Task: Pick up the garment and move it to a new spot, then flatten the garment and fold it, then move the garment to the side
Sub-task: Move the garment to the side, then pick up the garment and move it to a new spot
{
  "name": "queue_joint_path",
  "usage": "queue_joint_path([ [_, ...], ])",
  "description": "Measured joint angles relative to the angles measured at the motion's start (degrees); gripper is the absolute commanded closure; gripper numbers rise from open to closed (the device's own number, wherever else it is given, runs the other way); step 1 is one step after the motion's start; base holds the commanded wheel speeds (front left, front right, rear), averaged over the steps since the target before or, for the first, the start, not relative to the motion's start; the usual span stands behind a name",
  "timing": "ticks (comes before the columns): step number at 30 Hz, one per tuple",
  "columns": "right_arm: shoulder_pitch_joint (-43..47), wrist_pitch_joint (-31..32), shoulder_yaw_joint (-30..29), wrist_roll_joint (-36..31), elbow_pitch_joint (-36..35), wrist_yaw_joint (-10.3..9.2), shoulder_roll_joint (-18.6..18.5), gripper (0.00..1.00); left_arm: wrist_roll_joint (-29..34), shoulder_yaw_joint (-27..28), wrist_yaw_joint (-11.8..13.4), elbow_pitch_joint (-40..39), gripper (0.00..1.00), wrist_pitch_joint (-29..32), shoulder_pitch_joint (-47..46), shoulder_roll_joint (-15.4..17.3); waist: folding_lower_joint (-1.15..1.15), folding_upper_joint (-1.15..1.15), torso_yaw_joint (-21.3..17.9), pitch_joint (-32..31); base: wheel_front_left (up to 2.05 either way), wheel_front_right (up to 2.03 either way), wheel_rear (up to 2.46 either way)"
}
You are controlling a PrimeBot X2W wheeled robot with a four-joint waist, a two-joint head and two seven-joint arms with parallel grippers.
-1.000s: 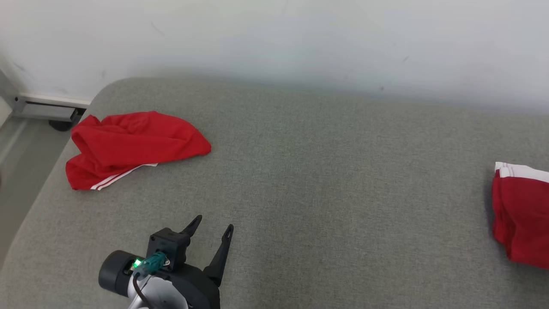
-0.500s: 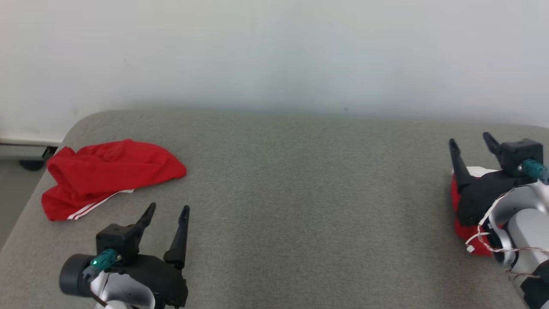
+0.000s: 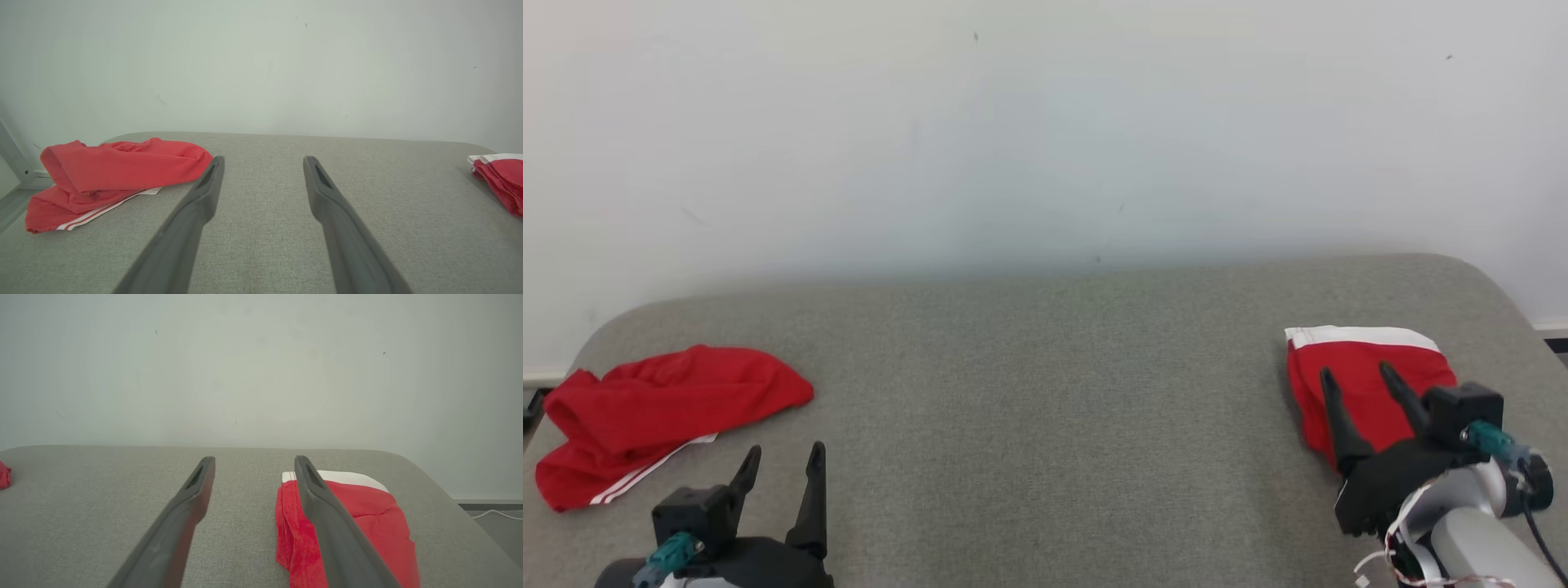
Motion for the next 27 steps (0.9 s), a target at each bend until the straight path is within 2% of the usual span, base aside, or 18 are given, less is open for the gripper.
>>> queue_joint_path([
  [11, 5.3, -0.3, 1.8, 0.5, -1.9, 0.02, 1.6, 0.00, 0.5, 0.2, 0.0, 0.4, 0.00, 0.0, 4.0, 0.2, 0.00, 0.00, -2.6, -2.8, 0.00, 0.00, 0.00],
  [20, 5.8, 0.2, 1.8, 0.5, -3.2, 0.09, 1.4, 0.00, 0.7, 1.2, 0.0, 0.6, 0.00, 1.1, 4.0, 0.2, 0.01, 0.00, -2.4, -2.7, 0.00, 0.00, 0.00],
  [27, 7.7, 0.3, 1.5, 0.4, -3.6, 0.00, 0.4, 0.00, 1.4, 0.8, 0.0, 1.2, 0.00, 1.9, 3.6, -0.1, 0.01, 0.00, -0.7, -2.4, 0.00, 0.00, 0.00],
])
